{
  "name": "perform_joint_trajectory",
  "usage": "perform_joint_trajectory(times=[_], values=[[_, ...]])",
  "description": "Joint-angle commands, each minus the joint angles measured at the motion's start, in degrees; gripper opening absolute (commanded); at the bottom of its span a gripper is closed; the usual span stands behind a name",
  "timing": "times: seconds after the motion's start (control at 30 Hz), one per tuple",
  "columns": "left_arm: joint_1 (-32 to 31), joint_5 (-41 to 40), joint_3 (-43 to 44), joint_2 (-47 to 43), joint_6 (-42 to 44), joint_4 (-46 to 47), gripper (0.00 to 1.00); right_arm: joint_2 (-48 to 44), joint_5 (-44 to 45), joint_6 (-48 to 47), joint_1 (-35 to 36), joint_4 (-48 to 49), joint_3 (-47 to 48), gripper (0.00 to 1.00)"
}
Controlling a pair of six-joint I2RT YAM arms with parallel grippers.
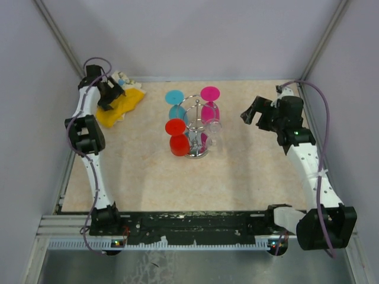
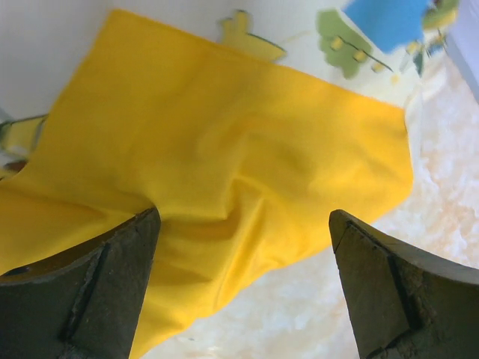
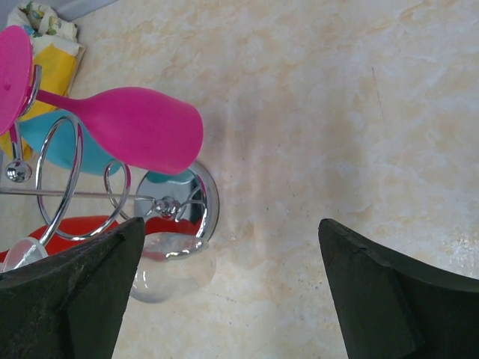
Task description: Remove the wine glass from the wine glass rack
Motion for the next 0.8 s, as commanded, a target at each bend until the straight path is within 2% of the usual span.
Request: perform_joint_trajectory(times=[0.0,0.17,0.33,0.4,0.47,0.57,0.67,0.77], values=[[-3.5,1.3,4.8,2.6,0.0,-8.4,1.0,-4.1,0.3,0.7,0.5,2.8,-1.3,0.99],[-6.3,-3.1,-4.6,-4.6,0.7,-4.5,1.0,-4.8,0.0,0.8,0.5,3.2,-3.0,0.99],[-6.9,-9.3,-3.6,-8.7,1.3,-4.8,1.0,-4.0,-1.9,1.2,0.6,3.8,-3.5,0.99],[-9.0,-16.6,-4.0,-11.7,3.8,-3.6,1.0,-4.0,-1.8,1.2,0.5,3.9,-3.7,0.99],[-11.4,-19.3,-3.5,-13.3,5.8,-2.2,1.0,-4.0,-1.7,1.3,0.5,4.2,-4.0,0.99],[-13.4,-13.9,-4.3,-12.9,6.2,0.3,1.0,-4.0,-2.9,1.4,0.5,5.6,-4.4,0.99],[-13.2,-5.4,-3.1,-8.7,4.3,1.0,1.0,-4.1,-3.5,1.6,0.5,5.2,-4.2,0.99],[-13.3,-0.8,-1.7,-4.8,3.2,1.2,1.0,-4.7,-2.4,0.7,0.5,3.4,-3.7,0.99]])
